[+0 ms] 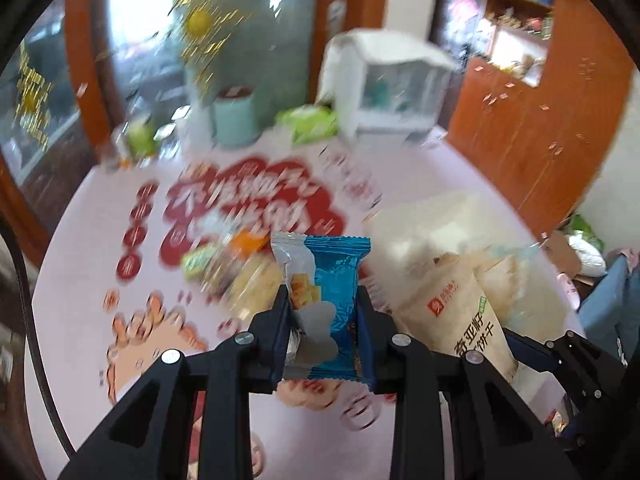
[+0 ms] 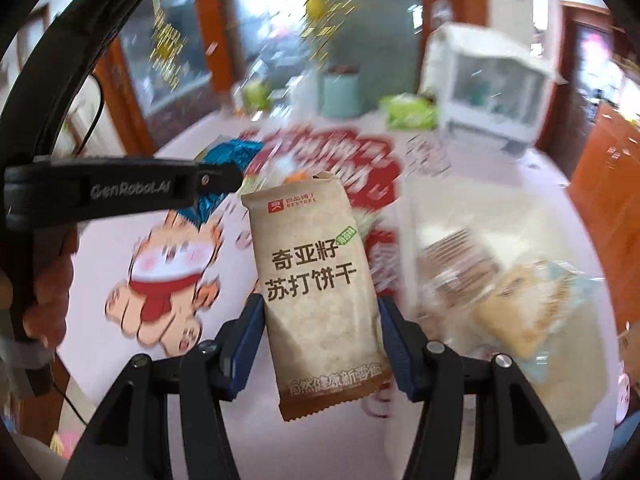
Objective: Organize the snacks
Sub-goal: 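Carry both packets over the white tray and open both tools to drop them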
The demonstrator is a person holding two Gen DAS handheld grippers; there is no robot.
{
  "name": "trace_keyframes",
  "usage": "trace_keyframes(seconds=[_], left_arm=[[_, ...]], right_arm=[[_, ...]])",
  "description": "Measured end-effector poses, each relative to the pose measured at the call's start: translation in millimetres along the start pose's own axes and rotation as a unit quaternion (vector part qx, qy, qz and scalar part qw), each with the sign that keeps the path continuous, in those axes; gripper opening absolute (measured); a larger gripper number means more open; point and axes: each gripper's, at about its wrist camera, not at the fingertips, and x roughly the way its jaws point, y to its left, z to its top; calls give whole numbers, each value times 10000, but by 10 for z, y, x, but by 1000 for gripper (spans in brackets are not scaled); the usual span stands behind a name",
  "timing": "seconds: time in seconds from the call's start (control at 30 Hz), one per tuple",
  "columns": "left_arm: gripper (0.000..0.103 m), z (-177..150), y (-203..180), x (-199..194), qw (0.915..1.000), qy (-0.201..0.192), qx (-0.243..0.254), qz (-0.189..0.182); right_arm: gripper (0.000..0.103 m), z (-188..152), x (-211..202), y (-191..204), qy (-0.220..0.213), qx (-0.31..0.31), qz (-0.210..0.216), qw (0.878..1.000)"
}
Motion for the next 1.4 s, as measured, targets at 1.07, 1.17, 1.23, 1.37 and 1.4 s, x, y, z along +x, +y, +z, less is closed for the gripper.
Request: trace_keyframes(seconds=[1.07,1.17,1.23,1.37,1.4], left_arm=[[94,222,-1341,397,9908,-87,1306,346],[94,172,-1290,401,9917,-25,1219,409],[94,130,-1284,391,9918,9,1201,446],[94,94,-1266,382,9923,40,1147,467],[94,85,-1263,376,9925,41,1129,463]], right_arm=[[71,-169,-805,-1531,-804,2731,-1643,9444],[71,-198,-800,-1532,-821,2771,-1645,9431],[71,-200,-792,-1531,-813,2789,-1625,9430],[71,-222,-787,-1548,-797,2845,-1605,9418],[71,-217,-784,-1549,-792,2851,-1602,9417]])
